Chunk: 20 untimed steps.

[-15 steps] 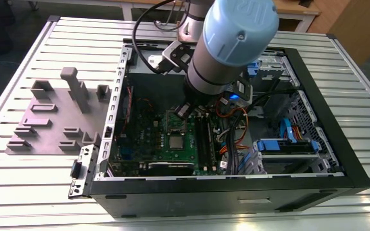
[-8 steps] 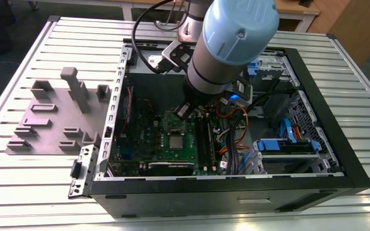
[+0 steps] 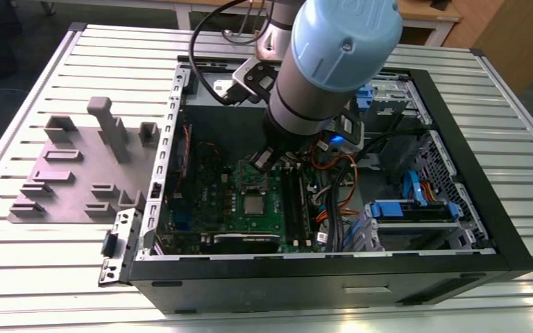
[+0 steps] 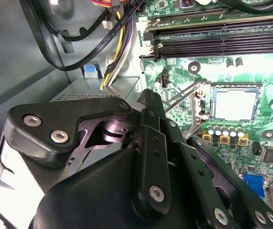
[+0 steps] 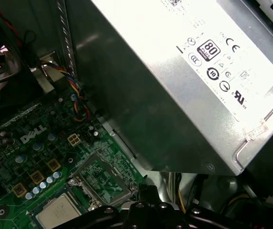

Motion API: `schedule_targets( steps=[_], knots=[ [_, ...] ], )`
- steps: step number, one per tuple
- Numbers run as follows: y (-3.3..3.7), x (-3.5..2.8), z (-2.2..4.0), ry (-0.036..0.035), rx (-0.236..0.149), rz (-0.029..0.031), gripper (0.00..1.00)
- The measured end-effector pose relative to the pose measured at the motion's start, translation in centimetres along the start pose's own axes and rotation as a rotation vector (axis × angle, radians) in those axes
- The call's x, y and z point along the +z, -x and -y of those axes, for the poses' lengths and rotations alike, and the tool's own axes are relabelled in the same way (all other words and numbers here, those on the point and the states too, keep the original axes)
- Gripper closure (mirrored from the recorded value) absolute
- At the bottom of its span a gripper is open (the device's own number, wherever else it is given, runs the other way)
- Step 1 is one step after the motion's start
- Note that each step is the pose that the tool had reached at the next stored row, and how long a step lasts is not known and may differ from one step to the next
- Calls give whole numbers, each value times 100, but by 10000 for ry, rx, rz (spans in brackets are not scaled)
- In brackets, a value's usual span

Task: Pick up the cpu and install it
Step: 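Close the cpu cover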

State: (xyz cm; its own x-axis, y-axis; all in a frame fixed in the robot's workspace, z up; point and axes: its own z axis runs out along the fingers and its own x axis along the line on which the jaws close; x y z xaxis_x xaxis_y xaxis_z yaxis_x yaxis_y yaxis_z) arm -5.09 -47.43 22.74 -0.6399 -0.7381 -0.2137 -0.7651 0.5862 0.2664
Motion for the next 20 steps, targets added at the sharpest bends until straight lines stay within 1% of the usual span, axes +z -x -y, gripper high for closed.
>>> schedule_targets(
  steps=[9, 20],
  knots=[
    [-1, -26, -9, -22, 3, -28, 89],
    [4, -50, -16, -29, 3, -35, 89]
  ],
)
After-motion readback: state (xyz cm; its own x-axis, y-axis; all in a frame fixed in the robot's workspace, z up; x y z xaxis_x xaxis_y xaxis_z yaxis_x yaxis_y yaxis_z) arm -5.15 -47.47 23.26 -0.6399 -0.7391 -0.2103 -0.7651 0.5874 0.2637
